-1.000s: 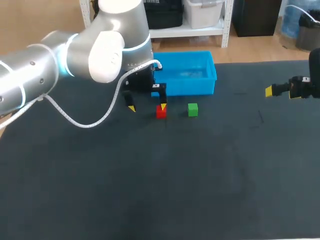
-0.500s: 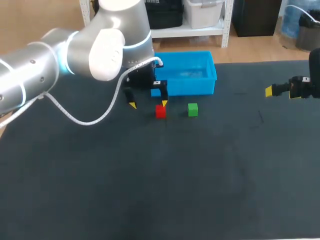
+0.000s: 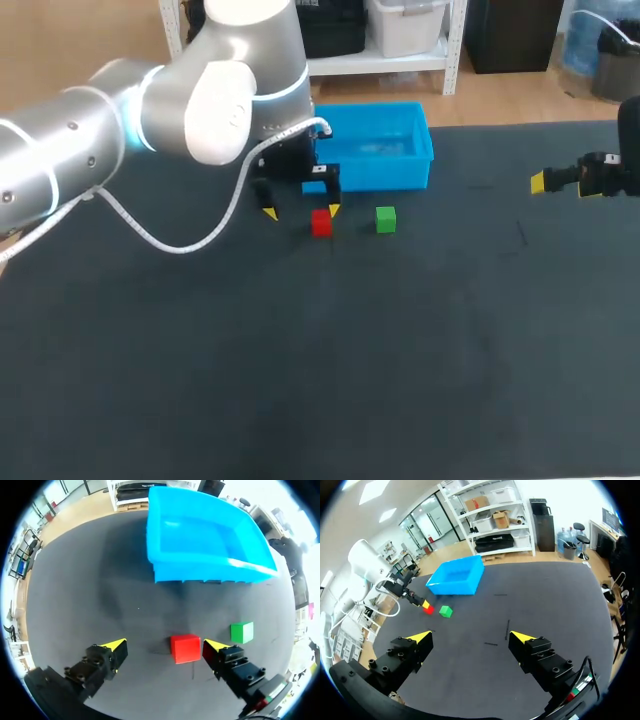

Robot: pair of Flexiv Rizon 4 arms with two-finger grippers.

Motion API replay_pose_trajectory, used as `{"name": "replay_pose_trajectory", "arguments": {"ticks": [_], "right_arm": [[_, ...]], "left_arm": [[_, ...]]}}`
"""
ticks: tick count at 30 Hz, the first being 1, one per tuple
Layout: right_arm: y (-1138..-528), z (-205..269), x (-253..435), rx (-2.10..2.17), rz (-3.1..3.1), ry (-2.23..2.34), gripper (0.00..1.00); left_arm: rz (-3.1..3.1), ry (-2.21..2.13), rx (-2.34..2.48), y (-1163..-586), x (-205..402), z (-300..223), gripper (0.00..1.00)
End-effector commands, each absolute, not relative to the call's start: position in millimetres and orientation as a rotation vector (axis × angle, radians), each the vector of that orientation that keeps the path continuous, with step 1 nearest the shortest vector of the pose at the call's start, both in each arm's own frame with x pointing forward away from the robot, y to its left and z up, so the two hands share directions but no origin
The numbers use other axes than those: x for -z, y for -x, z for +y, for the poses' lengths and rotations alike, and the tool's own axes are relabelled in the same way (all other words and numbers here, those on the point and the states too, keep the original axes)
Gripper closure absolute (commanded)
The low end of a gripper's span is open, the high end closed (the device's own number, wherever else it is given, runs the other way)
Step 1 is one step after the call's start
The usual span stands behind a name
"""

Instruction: Use the left arm to pick the red cube and place it into the blue plastic box first, then use the right arm to grasp the green cube and put it into the same blue plastic box after the first action is fully finished.

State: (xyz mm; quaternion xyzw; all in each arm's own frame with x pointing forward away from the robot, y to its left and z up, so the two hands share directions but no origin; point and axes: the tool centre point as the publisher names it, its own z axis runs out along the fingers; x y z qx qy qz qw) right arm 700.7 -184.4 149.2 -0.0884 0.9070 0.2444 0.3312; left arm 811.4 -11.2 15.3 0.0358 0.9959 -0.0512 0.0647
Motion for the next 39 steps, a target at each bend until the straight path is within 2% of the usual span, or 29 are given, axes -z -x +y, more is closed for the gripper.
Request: {"name": "replay_pose_trajectory", "arguments": {"ticks": [1,34,39], "right_arm": [[-701,-185,-149,-0.640,2.372,0.233,0.00],[-701,-185,-149,-0.640,2.372,0.233,0.00],[-701,-185,-149,-0.640,2.372,0.233,0.00]], "left_arm": [[3.014,-0.118,0.146,-817,-14,-18,0.00],[3.030,-0.124,0.115,-816,5,-35,0.00],[3.029,-0.120,0.100,-816,6,-35,0.07]]}}
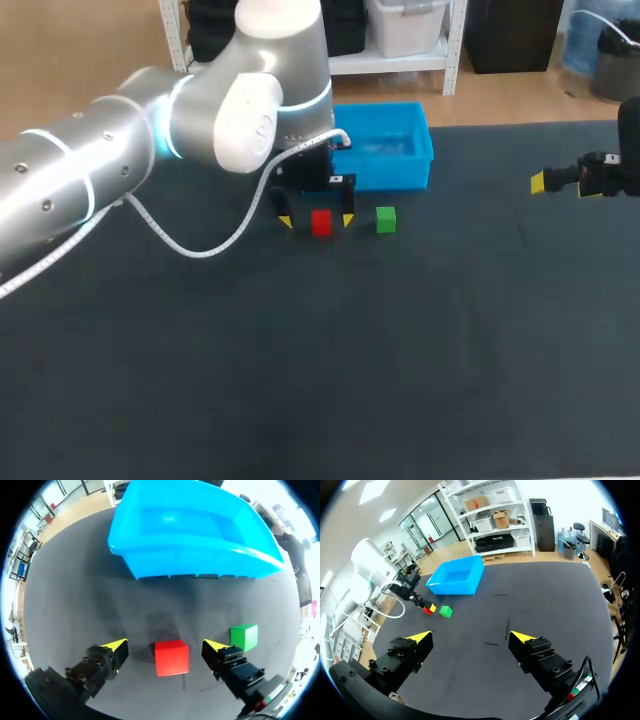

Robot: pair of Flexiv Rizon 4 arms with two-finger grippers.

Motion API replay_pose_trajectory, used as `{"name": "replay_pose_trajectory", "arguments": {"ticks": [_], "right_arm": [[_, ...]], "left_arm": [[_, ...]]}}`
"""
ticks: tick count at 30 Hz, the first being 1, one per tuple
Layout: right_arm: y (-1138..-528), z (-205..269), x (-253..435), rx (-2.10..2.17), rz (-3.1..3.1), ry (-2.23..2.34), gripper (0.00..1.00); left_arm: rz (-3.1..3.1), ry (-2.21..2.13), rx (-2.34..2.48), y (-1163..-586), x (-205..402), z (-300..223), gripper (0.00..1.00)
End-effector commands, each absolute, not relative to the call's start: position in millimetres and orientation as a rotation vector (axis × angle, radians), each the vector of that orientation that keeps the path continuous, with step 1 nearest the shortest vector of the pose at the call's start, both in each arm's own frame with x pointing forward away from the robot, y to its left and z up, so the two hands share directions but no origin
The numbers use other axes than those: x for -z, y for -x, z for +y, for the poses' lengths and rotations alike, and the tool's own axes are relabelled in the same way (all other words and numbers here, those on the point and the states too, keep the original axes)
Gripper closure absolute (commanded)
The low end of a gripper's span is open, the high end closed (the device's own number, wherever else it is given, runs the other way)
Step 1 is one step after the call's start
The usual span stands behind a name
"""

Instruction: Use the left arm to pick the red cube and place it into the blue plastic box first, then use the right arm to grasp the green cube and put it into the same blue plastic box after the first action is fully finished.

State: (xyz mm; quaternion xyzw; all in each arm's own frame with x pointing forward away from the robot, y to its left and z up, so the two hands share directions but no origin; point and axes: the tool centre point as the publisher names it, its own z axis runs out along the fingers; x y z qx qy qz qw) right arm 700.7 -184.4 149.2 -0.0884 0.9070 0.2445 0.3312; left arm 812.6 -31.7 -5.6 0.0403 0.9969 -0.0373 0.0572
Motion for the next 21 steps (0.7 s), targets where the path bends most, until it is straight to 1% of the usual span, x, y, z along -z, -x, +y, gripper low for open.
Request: {"name": "replay_pose_trajectory", "arguments": {"ticks": [1,3,7,10,12,13,14,15,21], "right_arm": [[-700.8,-185.0,-149.3,-0.640,2.372,0.233,0.00],[-700.8,-185.0,-149.3,-0.640,2.372,0.233,0.00],[-700.8,-185.0,-149.3,-0.640,2.372,0.233,0.00],[-700.8,-185.0,-149.3,-0.640,2.372,0.233,0.00],[-700.8,-185.0,-149.3,-0.640,2.372,0.233,0.00],[-700.8,-185.0,-149.3,-0.640,2.372,0.233,0.00],[-700.8,-185.0,-149.3,-0.640,2.372,0.233,0.00],[-700.8,-185.0,-149.3,-0.640,2.372,0.233,0.00],[-700.8,-185.0,-149.3,-0.640,2.372,0.233,0.00]], "left_arm": [[3.029,-0.119,0.100,-816.2,6.1,-34.5,0.07],[3.029,-0.116,0.097,-816.0,7.5,-34.3,0.09],[3.030,-0.113,0.085,-816.0,10.0,-34.8,0.18],[3.028,-0.118,0.078,-816.1,10.6,-36.2,0.22],[3.028,-0.120,0.073,-816.3,10.9,-36.8,0.30],[3.029,-0.120,0.071,-816.4,10.9,-37.0,0.36],[3.030,-0.123,0.068,-816.8,11.2,-37.4,0.45],[3.034,-0.130,0.068,-817.1,11.6,-37.7,0.51],[3.038,-0.145,0.066,-817.4,12.6,-38.3,0.64]]}}
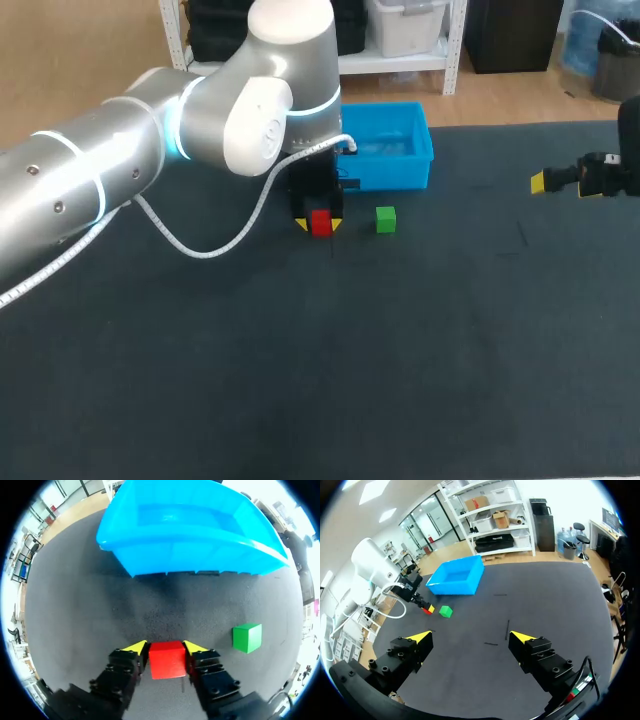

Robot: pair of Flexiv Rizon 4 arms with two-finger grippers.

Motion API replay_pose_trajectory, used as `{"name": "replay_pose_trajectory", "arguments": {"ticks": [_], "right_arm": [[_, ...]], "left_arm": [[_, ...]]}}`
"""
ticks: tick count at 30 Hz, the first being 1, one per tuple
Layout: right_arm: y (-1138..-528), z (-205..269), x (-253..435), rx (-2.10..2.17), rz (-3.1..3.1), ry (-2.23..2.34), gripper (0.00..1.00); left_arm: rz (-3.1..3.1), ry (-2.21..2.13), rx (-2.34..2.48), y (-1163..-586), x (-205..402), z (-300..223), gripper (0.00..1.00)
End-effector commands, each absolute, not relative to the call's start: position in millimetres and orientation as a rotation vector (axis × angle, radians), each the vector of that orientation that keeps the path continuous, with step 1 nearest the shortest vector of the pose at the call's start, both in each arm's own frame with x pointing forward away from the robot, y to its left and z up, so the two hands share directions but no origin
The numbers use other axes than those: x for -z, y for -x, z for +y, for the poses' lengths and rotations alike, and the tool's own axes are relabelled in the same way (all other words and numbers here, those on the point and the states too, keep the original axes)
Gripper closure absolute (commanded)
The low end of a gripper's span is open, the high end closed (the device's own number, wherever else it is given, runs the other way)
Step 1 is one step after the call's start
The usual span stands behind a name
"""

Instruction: Use the left arm to pick the red cube and place it into the blue plastic box first, then use the right arm to grasp the green cube and put it into the same blue plastic box after the first action is fully finished.

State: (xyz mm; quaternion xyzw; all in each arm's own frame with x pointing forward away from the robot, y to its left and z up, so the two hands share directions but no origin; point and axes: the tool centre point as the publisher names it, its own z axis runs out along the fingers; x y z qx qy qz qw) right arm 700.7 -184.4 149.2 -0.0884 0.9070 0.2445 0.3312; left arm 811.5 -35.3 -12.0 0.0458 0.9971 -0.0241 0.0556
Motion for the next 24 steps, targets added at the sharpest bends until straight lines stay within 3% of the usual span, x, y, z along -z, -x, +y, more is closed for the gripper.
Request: {"name": "replay_pose_trajectory", "arguments": {"ticks": [1,3,5,6,24], "right_arm": [[-701,-185,-149,-0.640,2.372,0.233,0.00],[-701,-185,-149,-0.640,2.372,0.233,0.00],[-701,-185,-149,-0.640,2.372,0.233,0.00],[-701,-185,-149,-0.640,2.372,0.233,0.00],[-701,-185,-149,-0.640,2.372,0.233,0.00]], "left_arm": [[3.037,-0.147,0.066,-817,13,-38,0.66],[3.032,-0.156,0.063,-817,14,-39,0.72],[3.027,-0.165,0.058,-816,12,-40,0.94],[3.026,-0.168,0.058,-816,11,-40,1.00],[2.960,-0.266,0.191,-815,-40,-33,1.00]]}}
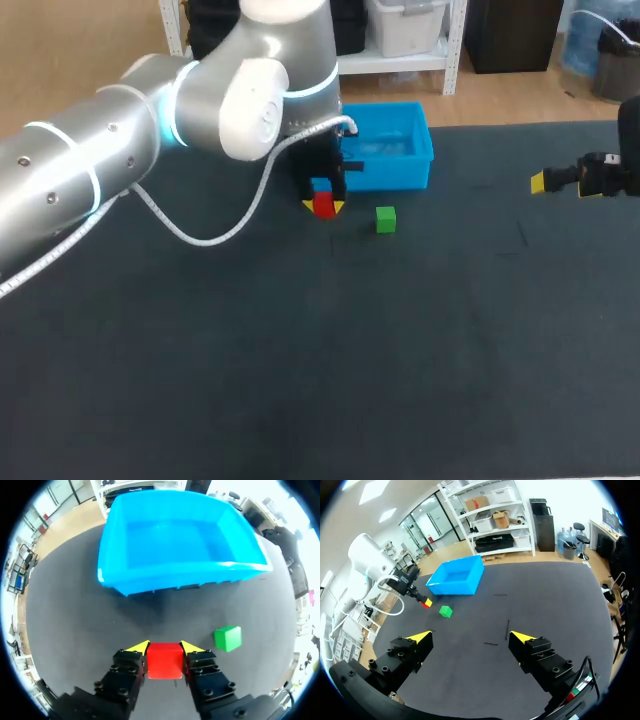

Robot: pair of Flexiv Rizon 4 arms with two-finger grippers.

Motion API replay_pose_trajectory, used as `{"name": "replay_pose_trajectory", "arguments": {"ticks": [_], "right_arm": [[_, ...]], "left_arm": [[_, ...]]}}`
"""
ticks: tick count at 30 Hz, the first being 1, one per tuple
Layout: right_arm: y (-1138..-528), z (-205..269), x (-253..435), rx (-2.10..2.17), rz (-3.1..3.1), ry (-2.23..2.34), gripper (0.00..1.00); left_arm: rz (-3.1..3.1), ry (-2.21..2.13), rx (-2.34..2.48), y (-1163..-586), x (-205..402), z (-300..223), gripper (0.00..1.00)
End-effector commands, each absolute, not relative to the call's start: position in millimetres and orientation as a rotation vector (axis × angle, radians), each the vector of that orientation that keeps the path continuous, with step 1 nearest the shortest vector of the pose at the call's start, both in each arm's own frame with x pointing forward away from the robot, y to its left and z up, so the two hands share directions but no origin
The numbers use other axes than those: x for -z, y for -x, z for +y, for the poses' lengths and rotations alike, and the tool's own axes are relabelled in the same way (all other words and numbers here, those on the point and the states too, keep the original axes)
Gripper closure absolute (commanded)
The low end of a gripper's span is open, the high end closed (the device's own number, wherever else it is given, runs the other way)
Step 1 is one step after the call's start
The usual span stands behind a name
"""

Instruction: Use the left arm to pick the red cube and place it into the blue plastic box first, then use the right arm to grasp the green cube and put it into the same blue plastic box after the first action is fully finished.

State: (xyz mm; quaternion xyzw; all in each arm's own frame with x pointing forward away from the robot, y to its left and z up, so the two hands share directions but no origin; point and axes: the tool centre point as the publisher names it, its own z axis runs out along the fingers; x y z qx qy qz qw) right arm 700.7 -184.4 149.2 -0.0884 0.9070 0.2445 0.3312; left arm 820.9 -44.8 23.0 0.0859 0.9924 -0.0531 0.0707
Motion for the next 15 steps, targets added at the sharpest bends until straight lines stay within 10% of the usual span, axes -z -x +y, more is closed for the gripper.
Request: {"name": "replay_pose_trajectory", "arguments": {"ticks": [1,15], "right_arm": [[-701,-185,-149,-0.640,2.372,0.233,0.00],[-701,-185,-149,-0.640,2.372,0.233,0.00]], "left_arm": [[2.952,-0.274,0.198,-815,-46,-32,1.00],[2.846,-0.337,0.200,-811,-113,-6,1.00]]}}
